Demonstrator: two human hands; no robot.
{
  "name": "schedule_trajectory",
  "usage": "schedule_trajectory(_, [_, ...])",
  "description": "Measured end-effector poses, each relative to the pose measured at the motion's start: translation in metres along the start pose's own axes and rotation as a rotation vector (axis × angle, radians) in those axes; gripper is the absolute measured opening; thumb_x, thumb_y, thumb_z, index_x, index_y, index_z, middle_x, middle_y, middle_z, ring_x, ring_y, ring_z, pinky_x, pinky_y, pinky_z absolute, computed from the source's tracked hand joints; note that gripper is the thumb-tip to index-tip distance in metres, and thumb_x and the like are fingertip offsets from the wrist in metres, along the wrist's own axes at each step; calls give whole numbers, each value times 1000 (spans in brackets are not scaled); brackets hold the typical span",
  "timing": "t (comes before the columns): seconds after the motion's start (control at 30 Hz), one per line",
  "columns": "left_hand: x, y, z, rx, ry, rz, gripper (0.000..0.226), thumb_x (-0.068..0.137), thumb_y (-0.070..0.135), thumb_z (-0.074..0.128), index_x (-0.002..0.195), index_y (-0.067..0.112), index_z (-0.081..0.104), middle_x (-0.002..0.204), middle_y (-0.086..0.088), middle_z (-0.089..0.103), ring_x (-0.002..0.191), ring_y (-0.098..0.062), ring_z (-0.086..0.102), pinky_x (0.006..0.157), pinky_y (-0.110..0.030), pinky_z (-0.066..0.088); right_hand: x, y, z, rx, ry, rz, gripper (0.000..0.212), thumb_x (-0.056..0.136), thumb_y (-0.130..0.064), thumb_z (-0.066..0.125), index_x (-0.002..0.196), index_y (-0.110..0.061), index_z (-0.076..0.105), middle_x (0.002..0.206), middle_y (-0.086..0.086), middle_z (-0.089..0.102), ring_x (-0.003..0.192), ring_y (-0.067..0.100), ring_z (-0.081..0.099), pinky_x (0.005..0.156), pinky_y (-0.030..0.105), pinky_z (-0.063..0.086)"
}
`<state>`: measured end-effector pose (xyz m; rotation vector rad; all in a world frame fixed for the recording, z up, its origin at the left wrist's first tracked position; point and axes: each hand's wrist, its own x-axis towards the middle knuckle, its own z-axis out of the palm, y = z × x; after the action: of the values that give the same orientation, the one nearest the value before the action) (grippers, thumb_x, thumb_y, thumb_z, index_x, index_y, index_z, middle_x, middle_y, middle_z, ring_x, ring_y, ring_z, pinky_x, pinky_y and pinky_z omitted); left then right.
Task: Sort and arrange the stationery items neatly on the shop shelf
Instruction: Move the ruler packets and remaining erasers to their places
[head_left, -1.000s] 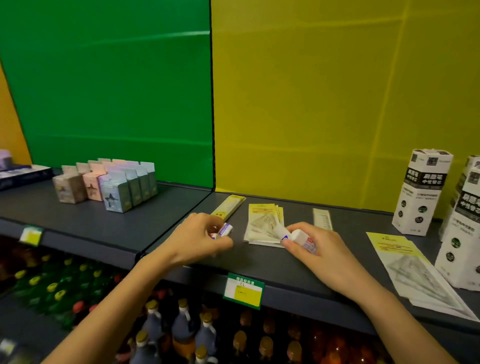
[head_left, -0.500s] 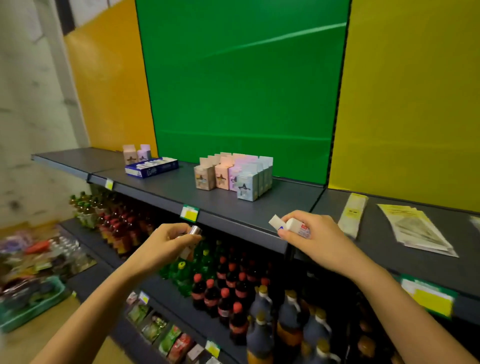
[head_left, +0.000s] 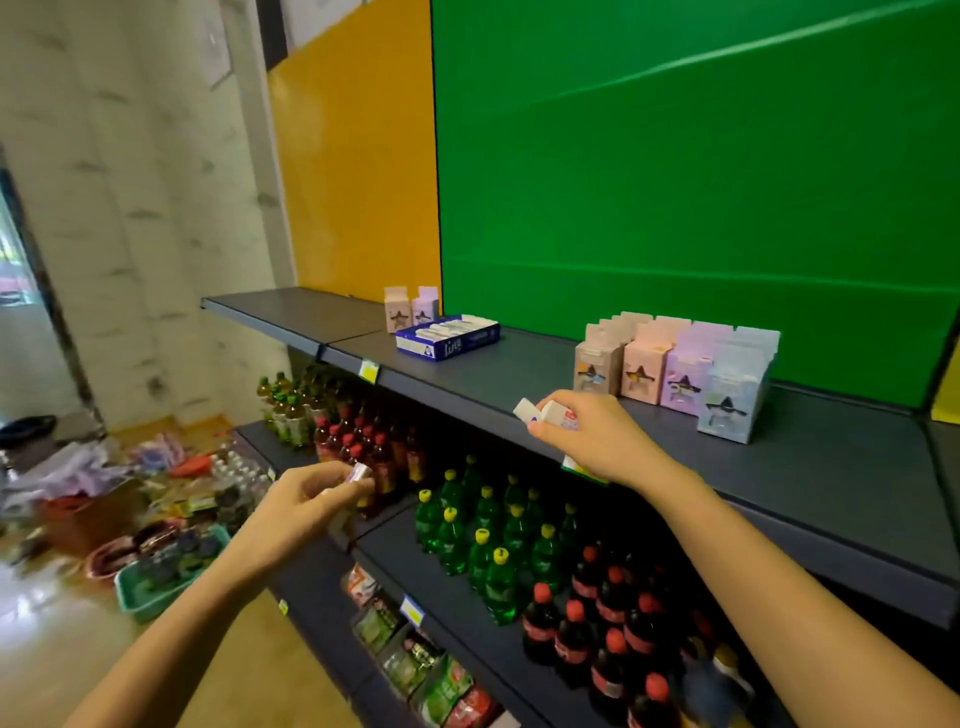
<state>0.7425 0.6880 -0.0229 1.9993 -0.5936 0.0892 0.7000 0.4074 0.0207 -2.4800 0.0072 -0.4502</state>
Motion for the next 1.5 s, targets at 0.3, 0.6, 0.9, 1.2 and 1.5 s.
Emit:
schedule_trajectory(0.3, [128,-57,-54,25,93,-7,40,91,37,48,73,1,52,61,-3,45,37,-1,34,39,-12,26,164,-25,50,-176,-52,15,29,86,-30,55,96,-4,64,96,15,62,84,28,54,67,31,37])
schedule_trajectory(0.6, [274,-86,-86,-247,15,-160,30,91,35,46,78,14,63,42,12,50,42,-4,40,48,-22,26,310,-28,80,-296,-62,48,24,85,-28,58,69,-12,52,81,9,54,75,25,46,50,26,29])
schedule_trajectory(0.9, [379,-107,-100,-116,-209,-32,42,62,48,63,83,13,73,74,-10,58,56,-12,34,47,-19,23,375,-15,108,-451,-96,79,32,83,-31,63,92,0,64,95,18,66,79,27,50,65,31,35])
schedule_trajectory(1.2, [492,-130,-76,122,-498,293,21,85,15,61,87,-1,74,70,-1,63,55,8,54,45,-4,37,398,-13,132,-406,16,153,30,76,-34,72,97,-13,67,99,10,69,84,23,56,75,34,45])
schedule_trajectory(1.5, [540,-141,-52,368,-675,625,21,71,32,75,89,21,74,82,9,71,79,-9,65,61,-23,50,391,-12,151,-395,119,321,24,73,-33,74,87,-15,66,89,4,69,83,23,60,76,36,47])
